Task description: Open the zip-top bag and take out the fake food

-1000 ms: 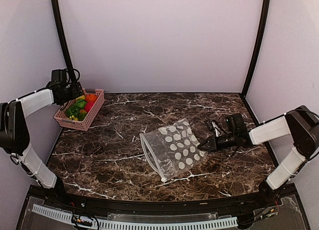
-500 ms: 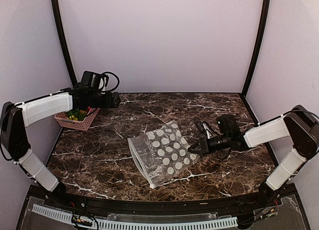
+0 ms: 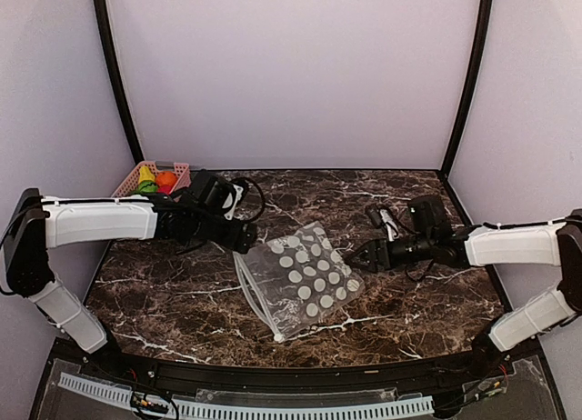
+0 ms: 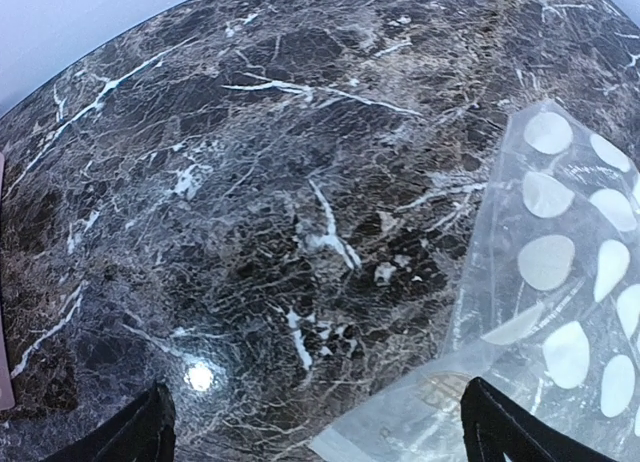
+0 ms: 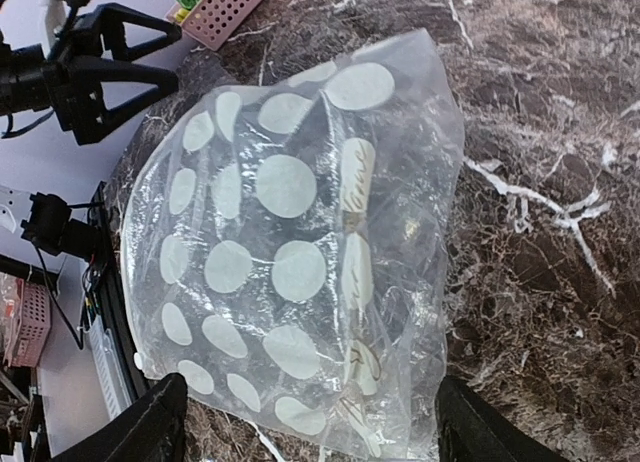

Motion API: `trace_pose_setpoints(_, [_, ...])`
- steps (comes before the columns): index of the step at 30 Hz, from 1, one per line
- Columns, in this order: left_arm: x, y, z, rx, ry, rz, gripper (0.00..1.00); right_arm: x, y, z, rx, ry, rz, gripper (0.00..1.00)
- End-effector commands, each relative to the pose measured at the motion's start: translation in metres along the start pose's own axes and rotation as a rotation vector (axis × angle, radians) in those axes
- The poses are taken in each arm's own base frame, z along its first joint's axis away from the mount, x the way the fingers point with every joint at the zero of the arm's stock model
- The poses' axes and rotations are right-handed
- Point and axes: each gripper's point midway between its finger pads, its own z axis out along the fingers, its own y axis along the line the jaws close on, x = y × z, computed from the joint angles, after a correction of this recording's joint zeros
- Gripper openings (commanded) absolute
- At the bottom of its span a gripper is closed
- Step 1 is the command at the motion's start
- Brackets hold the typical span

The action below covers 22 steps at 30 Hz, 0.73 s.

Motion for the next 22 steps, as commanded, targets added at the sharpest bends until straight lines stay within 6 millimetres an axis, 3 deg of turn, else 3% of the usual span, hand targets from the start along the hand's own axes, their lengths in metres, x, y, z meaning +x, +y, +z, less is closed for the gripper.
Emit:
trace_pose_setpoints(1, [0.008, -0.002, -0.020, -0.026, -0.018, -0.005, 0.99, -0.014, 0.002, -0.024, 0.051, -0.061, -0.057, 0.90])
trace_pose_setpoints(3, [0.007, 0.000, -0.029, -0.017, -0.048, -0.054, 0.99, -0.021, 0.005, -0.037, 0.065, -0.111, -0.075, 0.98])
trace_pose_setpoints(11, [0.004, 0.043, -0.078, -0.159, -0.207, -0.226, 0.99, -0.041, 0.009, -0.096, 0.177, -0.332, -0.137, 0.99])
trace_pose_setpoints(14, [0.006, 0.055, -0.092, -0.199, -0.239, -0.261, 0.99, -0.038, 0.004, -0.110, 0.216, -0.370, -0.131, 0.99])
trace_pose_setpoints(22, [0.004, 0.065, -0.100, -0.243, -0.260, -0.265, 0.99, -0.035, -0.005, -0.113, 0.228, -0.374, -0.109, 0.99])
